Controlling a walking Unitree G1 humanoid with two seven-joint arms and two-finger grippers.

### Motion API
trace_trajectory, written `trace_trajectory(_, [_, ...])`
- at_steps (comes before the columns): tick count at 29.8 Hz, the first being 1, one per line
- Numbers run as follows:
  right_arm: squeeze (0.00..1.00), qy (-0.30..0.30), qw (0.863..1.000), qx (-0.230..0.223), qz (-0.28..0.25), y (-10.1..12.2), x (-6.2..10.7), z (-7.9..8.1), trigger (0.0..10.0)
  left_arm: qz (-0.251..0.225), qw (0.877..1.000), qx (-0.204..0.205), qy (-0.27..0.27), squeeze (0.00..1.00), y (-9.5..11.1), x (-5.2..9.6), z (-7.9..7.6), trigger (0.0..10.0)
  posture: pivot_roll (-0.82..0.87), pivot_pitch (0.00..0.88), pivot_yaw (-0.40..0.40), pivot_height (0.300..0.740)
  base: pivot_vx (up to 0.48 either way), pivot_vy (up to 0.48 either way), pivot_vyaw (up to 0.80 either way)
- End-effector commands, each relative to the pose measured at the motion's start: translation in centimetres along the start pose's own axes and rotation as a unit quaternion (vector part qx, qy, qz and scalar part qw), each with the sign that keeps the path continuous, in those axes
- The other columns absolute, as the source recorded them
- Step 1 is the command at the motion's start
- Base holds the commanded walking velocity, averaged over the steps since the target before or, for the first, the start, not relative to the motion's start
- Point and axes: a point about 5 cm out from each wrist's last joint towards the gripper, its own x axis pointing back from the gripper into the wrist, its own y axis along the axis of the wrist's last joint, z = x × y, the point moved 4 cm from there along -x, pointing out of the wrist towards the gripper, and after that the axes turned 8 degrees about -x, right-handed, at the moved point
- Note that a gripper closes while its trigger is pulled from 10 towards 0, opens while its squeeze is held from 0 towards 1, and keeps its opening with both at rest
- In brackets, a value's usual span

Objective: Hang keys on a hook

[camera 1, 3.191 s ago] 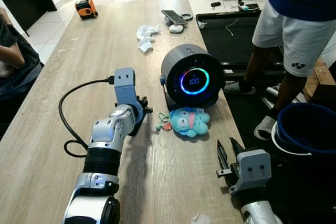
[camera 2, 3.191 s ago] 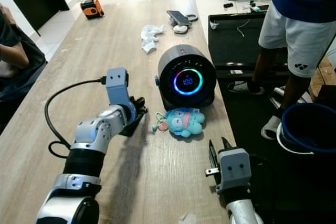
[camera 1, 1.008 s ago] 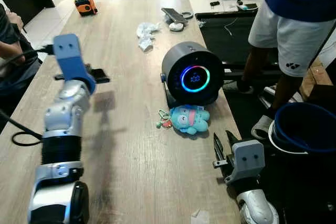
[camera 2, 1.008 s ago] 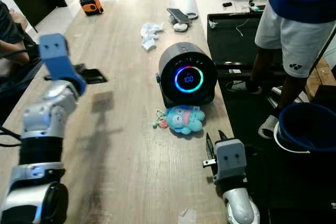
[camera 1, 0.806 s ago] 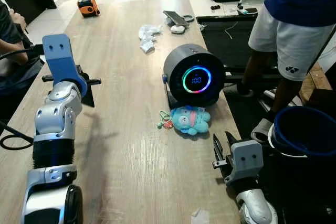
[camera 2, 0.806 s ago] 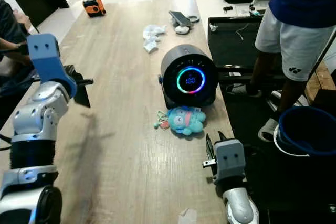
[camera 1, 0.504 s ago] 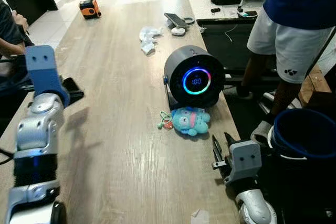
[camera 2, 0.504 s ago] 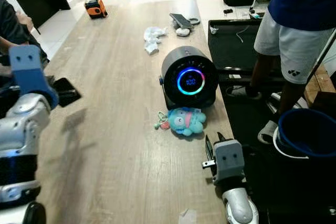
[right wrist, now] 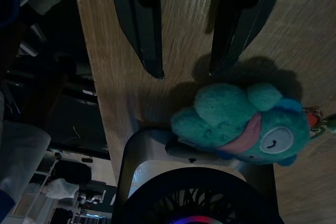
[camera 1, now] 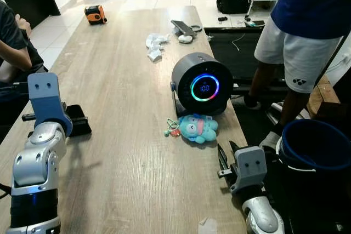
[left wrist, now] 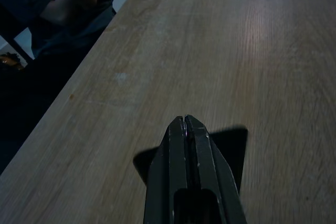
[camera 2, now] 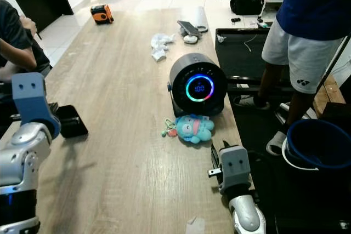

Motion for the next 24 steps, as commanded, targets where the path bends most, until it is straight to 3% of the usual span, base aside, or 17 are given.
trace_trajectory(1, [0.0, 0.002, 0.999, -0.008, 0.034, -1.7, 0.7, 0.2, 10.0, 0.028, 1.0, -0.002, -0.007, 0.0, -1.9, 0.2, -0.6, 10.0, 0.07, 0.211, 0.119, 0.74, 0.0, 0.0, 0.0])
trace_trajectory(4, [0.0, 0.002, 0.999, -0.008, 0.033, -1.7, 0.7, 0.1, 10.0, 0.033, 0.999, -0.002, -0.009, 0.0, -2.3, 0.2, -0.8, 10.0, 0.07, 0.206, 0.118, 0.74, 0.0, 0.0, 0.0])
trace_trajectory(6, [0.0, -0.003, 1.0, -0.007, 0.03, -1.6, 0.6, -0.2, 10.0, 0.049, 0.998, 0.021, -0.015, 0.0, -3.2, 0.3, -1.5, 10.0, 0.05, 0.191, 0.116, 0.74, 0.0, 0.0, 0.0])
trace_trajectory(12, [0.0, -0.007, 1.0, -0.005, 0.024, -1.4, 0.2, -0.5, 10.0, 0.035, 0.998, 0.053, -0.025, 0.0, -2.9, 0.5, -2.1, 10.0, 0.04, 0.162, 0.105, 0.74, 0.0, 0.0, 0.0])
trace_trajectory(16, [0.0, -0.004, 1.0, -0.004, 0.019, -1.2, -0.1, -0.3, 10.0, 0.014, 0.998, 0.041, -0.044, 0.0, -2.0, 0.5, -2.9, 10.0, 0.05, 0.144, 0.112, 0.74, 0.0, 0.0, 0.0])
trace_trajectory(22, [0.0, -0.012, 1.0, -0.008, 0.014, -1.2, -0.3, -0.4, 10.0, 0.023, 0.997, 0.038, -0.064, 0.0, -2.2, 0.7, -3.7, 10.0, 0.05, 0.141, 0.118, 0.74, 0.0, 0.0, 0.0])
trace_trajectory(24, [0.0, -0.018, 1.0, -0.011, 0.013, -1.3, -0.3, -0.3, 10.0, 0.027, 0.997, 0.035, -0.07, 0.0, -2.2, 0.8, -4.0, 10.0, 0.07, 0.136, 0.153, 0.74, 0.0, 0.0, 0.0])
